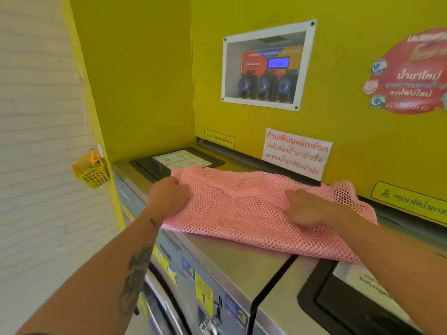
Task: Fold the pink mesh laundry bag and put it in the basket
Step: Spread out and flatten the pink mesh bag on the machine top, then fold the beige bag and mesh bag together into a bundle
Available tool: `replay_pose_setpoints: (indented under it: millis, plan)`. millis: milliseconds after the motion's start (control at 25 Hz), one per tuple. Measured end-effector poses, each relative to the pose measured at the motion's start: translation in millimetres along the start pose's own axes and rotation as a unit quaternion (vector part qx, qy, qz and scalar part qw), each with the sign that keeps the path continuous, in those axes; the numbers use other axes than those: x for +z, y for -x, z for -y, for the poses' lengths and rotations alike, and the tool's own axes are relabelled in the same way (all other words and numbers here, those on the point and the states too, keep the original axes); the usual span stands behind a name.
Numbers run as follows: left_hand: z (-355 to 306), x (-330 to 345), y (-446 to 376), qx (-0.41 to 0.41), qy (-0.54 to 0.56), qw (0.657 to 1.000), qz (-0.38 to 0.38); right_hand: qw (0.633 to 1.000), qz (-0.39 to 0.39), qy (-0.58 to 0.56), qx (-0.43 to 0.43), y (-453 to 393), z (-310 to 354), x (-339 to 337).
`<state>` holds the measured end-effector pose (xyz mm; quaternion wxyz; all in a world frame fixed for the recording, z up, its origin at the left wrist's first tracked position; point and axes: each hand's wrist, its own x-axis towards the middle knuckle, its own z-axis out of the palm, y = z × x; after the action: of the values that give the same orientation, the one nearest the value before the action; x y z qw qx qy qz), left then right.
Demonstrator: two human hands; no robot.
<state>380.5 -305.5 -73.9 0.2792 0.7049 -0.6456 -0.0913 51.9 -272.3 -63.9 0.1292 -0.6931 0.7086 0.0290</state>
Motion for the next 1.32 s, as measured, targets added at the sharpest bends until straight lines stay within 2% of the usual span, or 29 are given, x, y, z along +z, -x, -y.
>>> replay_pose_setpoints:
  millis: [200, 320, 400, 520, 640, 760, 840, 960, 1160, 1320]
  plan:
    - [0, 2, -27, -0.038, 0.060, 0.997, -0.028, 0.998, -0.015, 0.014, 0.057, -9, 11, 11]
    - [14, 4, -41, -0.034, 0.012, 0.999, -0.001, 0.998, -0.047, 0.004, 0.051, -13, 8, 12]
    - [18, 3, -51, 0.003, -0.051, 0.999, 0.016, 0.996, -0.075, -0.026, 0.037, -11, 8, 8]
    - [-2, -5, -62, 0.065, -0.100, 0.993, -0.015, 0.989, -0.103, -0.094, 0.041, 9, 9, -2]
    - [-55, -11, -58, 0.197, 0.005, 0.980, -0.039, 0.986, -0.140, -0.082, 0.030, 45, 4, -20]
    - [-133, -8, -27, 0.336, 0.162, 0.927, 0.029, 0.983, -0.167, -0.066, 0.043, 101, -9, -39]
    - [-183, -7, 9, 0.424, 0.216, 0.876, 0.081, 0.982, -0.168, -0.051, 0.067, 147, -20, -46]
    - [-245, -5, 73, 0.526, 0.277, 0.787, 0.166, 0.973, -0.162, -0.070, 0.147, 229, -39, -48]
    - [-311, 10, 185, 0.624, 0.287, 0.677, 0.263, 0.938, -0.208, -0.090, 0.264, 358, -88, -32]
    - [-352, 39, 273, 0.652, 0.276, 0.635, 0.310, 0.908, -0.232, -0.069, 0.343, 441, -142, -19]
